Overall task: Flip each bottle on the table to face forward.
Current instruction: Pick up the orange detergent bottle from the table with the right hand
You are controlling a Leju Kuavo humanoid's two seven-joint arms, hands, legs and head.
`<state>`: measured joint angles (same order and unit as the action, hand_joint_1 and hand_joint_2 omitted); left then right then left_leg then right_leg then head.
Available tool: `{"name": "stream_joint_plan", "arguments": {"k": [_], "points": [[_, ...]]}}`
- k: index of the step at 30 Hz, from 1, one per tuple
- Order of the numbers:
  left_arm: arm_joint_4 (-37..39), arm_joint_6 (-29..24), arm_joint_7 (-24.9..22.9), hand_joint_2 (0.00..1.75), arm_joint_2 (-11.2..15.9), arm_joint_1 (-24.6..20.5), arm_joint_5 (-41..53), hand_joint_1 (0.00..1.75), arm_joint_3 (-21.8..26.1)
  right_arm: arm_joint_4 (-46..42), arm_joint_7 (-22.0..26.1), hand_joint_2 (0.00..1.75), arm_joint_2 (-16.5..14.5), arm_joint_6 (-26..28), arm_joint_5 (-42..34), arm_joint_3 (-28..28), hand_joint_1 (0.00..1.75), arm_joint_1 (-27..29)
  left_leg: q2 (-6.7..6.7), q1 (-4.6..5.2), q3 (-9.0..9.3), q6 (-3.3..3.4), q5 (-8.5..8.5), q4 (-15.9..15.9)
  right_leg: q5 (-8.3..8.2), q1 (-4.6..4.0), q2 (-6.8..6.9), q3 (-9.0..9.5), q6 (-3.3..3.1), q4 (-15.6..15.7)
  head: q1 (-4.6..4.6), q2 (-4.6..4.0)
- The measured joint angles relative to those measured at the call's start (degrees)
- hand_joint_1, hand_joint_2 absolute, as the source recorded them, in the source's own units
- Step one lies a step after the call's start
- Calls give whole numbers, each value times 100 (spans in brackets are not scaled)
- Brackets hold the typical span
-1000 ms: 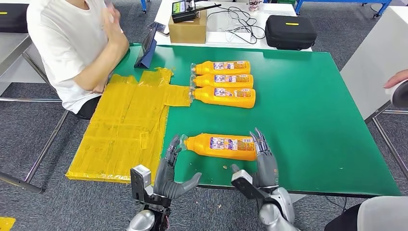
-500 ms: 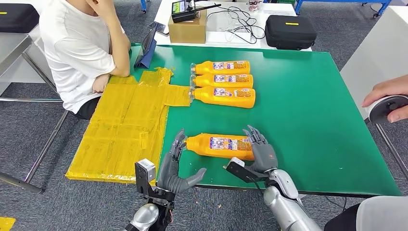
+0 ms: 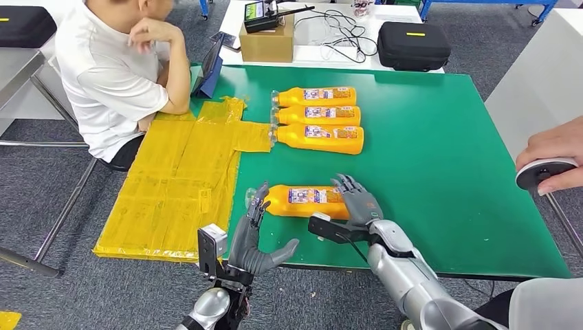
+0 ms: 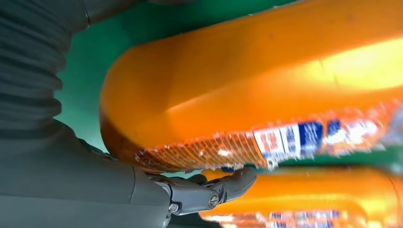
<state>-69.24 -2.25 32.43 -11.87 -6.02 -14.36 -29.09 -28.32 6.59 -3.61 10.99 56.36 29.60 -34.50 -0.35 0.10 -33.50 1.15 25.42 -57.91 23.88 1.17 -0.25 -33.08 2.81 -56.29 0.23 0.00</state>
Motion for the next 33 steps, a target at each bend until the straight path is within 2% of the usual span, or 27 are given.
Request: {"name": "stream_joint_plan", "arguments": {"k": [1,3,5,11,16,20,26,30,33], "points": [[0,0,-13,175,-1,-2,7,0,0,44,-180,175,-22,-172,100,78,13,-90,6,0,5,0,0,0,0,0,-4,3,0,0,0,0],[0,-1,-34,175,-4,-6,18,0,1,121,-494,175,-74,-436,275,242,98,-245,13,0,14,0,0,0,-1,0,-10,9,-1,1,0,0],[0,-3,-45,175,-11,-9,27,0,2,183,-704,175,-125,-593,395,388,172,-351,13,0,17,0,-3,0,-4,0,-11,12,2,1,0,0],[0,-4,-63,175,-36,-27,87,0,8,345,-877,175,-204,-849,440,626,175,-563,12,0,17,3,-15,0,-20,0,-10,12,-4,1,0,0],[1,-4,-71,175,-60,-43,95,0,9,422,-678,175,-199,-806,236,653,175,-622,12,0,17,3,-16,0,-21,0,-10,12,-3,1,0,0],[0,-7,-40,175,-61,-49,98,0,10,445,-49,175,-172,-403,-254,526,175,-483,11,0,15,3,-16,0,-21,-1,-10,10,-3,1,0,0],[-1,-160,114,175,-58,-36,98,0,16,412,930,175,-162,284,-1151,35,175,-56,8,0,6,2,-15,0,-20,-1,-10,5,-3,1,0,0],[-84,-429,309,175,-38,57,105,0,98,230,1690,175,-191,655,-2010,-439,175,344,5,0,-3,2,-15,0,-20,-1,-9,0,-3,1,1,0],[-266,-749,487,175,-5,199,246,0,202,7,1997,175,-214,815,-2473,-791,175,663,3,0,-10,2,-15,0,-20,-1,-8,-6,-3,0,1,0]]}}
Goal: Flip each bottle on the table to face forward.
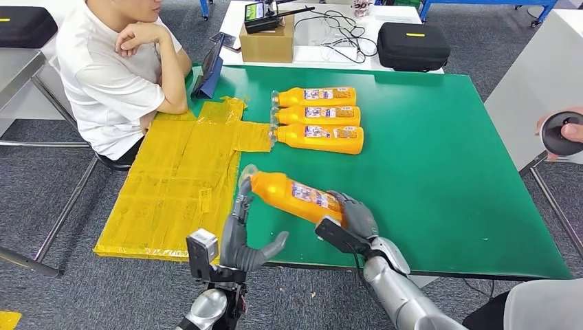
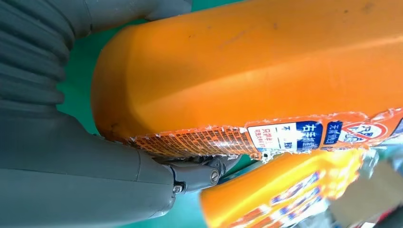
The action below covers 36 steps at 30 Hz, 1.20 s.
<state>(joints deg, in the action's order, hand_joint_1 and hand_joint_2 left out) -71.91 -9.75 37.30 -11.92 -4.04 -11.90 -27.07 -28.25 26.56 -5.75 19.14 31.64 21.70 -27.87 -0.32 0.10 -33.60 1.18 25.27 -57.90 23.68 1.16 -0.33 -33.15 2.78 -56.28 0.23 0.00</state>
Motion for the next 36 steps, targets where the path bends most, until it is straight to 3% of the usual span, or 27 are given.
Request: {"name": "stream_joint_plan", "arguments": {"k": [6,11,17,22,26,31,36], "points": [[-934,-359,266,175,76,522,429,0,250,-537,98,175,-7,362,-468,-478,175,562,0,0,-10,0,2,0,2,0,0,-10,0,0,-1,0],[-2252,-65,301,175,191,1028,908,0,318,-993,97,175,-27,476,-752,-883,175,1008,-16,0,-29,1,2,1,4,1,12,-26,-1,1,-1,0],[-2834,507,300,175,282,1229,834,0,262,-1269,230,175,-50,428,-970,-1204,175,1248,-18,0,-28,3,-2,1,3,1,13,-27,0,2,-1,0],[-2231,1092,128,175,323,1072,27,0,102,-1870,424,175,-125,-299,-1261,-1354,175,1620,-17,1,-29,4,-3,1,2,1,13,-27,0,1,-1,0],[-1462,1397,1,175,329,870,-158,0,-4,-2519,325,175,-196,-741,-1041,-1067,175,1949,-15,0,-32,3,-3,1,2,0,12,-32,0,0,1,0],[-889,1631,-22,175,326,694,-103,0,-101,-2950,244,175,-208,-953,-709,-438,175,2111,-13,-1,-39,3,-3,1,3,0,12,-40,-1,0,0,0],[-693,1646,-15,175,326,617,-95,0,-125,-3115,217,175,-210,-954,-663,-164,175,2165,-15,0,-41,3,-4,1,2,1,13,-40,0,1,-1,0]]}}
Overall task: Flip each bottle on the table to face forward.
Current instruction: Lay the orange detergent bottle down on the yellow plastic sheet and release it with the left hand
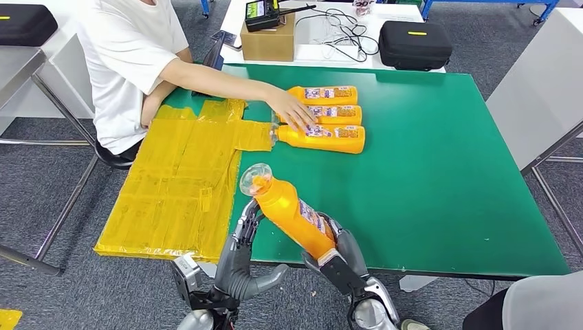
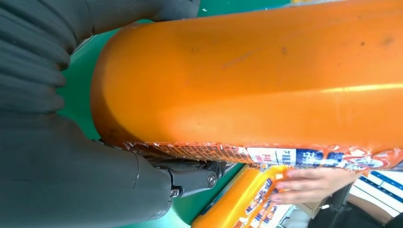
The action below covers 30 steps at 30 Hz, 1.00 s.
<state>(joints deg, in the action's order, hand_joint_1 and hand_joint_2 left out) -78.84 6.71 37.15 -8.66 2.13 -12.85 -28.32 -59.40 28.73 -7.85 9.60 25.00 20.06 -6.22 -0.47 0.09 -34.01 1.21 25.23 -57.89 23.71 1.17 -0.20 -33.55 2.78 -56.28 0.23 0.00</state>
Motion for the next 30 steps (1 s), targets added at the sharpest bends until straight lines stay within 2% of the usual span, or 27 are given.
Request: {"name": "stream_joint_plan", "arguments": {"k": [5,9,18,19,22,23,25,26,29,30], "points": [[103,2,13,175,-6,-46,37,0,5,-133,31,175,5,-73,162,244,175,25,1,1,-1,0,0,0,0,0,0,-1,0,0,0,0],[114,63,24,175,-39,-99,36,0,42,-210,32,175,8,-136,359,707,175,23,1,-1,-2,0,0,0,0,-2,0,-3,0,-1,1,0],[85,364,-110,175,-67,-133,-306,0,117,-9,-297,175,45,120,1091,1559,175,-246,2,-3,-5,0,-1,0,0,-3,-1,-6,0,0,-1,0],[87,373,-147,175,-67,-130,-348,27,139,15,-328,175,46,119,1113,1619,175,-283,2,-3,-4,0,-2,0,0,-2,-1,-6,0,0,-1,0],[102,460,-255,175,-67,-123,-549,158,206,101,-399,175,46,105,1104,1773,175,-383,2,-2,-4,0,-2,0,-1,-3,-1,-6,0,0,1,0],[110,505,-291,175,-67,-122,-631,175,230,133,-408,175,46,102,1078,1809,175,-407,2,-2,-4,0,-2,0,-1,-3,-1,-6,0,0,1,0],[131,582,-352,175,-67,-122,-758,175,280,192,-412,175,46,101,1016,1858,173,-441,2,-2,-5,0,-2,0,-1,-3,-1,-7,0,-1,1,0],[141,609,-374,175,-67,-121,-806,175,303,218,-412,175,46,103,988,1874,134,-453,2,-3,-5,0,-2,0,0,-3,-1,-8,0,-1,1,0],[158,648,-402,175,-67,-122,-870,175,350,271,-401,175,46,117,922,1911,5,-476,2,-3,-6,-1,-2,0,0,-3,-1,-9,-1,-1,-1,0],[160,651,-406,175,-68,-123,-884,175,362,283,-392,175,45,128,901,1925,0,-478,2,-3,-6,-1,-2,0,0,-3,-1,-10,-1,-1,0,0]]}}
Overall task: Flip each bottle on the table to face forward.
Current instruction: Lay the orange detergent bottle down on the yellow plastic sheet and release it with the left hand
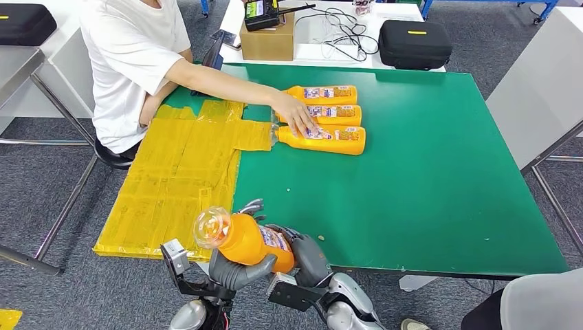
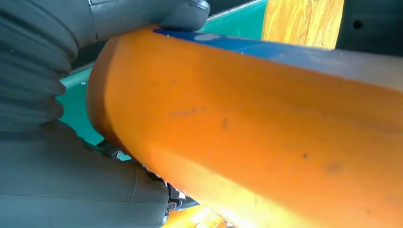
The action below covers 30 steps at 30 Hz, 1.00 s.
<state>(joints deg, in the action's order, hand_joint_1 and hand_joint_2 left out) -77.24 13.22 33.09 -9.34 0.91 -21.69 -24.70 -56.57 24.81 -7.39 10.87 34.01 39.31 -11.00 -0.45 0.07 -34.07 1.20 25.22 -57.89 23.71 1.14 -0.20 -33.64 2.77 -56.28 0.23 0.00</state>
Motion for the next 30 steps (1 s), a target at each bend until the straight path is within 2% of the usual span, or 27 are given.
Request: {"name": "stream_joint_plan", "arguments": {"k": [1,5,9,14,21,25,30], "points": [[1,1,-8,175,-3,-2,-14,175,13,10,9,175,-1,15,-17,14,0,3,0,0,0,0,0,0,0,0,0,0,0,0,0,0],[3,1,-109,175,-31,-11,-145,175,67,28,33,0,-12,140,-70,38,0,46,-1,0,-1,0,0,0,0,0,0,0,0,0,-1,0],[27,-61,-340,175,-61,-51,-347,175,112,28,199,0,-27,380,-260,34,0,122,-2,0,-1,0,0,0,0,0,1,1,0,0,-1,0],[93,-507,-616,175,-84,-211,-303,175,142,-86,606,0,-30,709,-724,-59,0,365,-3,0,-3,0,0,0,0,0,1,1,0,0,-1,0],[316,-2561,-614,175,-38,-631,1606,175,206,-854,1437,0,-59,1614,-1392,-368,0,863,-1,0,-8,0,-1,0,-2,0,1,-9,-1,0,1,0],[550,-2954,-670,175,43,-895,2238,175,260,-1345,1468,0,-60,2021,-1684,-565,0,1053,-5,0,-12,-4,-6,0,-2,1,2,-8,-1,-1,-2,0],[871,-3035,-983,175,191,-1251,2731,175,332,-2102,1469,0,-30,2748,-1941,-773,0,1201,-3,1,-13,-4,-7,0,-4,2,2,-10,-1,-1,0,0]]}}
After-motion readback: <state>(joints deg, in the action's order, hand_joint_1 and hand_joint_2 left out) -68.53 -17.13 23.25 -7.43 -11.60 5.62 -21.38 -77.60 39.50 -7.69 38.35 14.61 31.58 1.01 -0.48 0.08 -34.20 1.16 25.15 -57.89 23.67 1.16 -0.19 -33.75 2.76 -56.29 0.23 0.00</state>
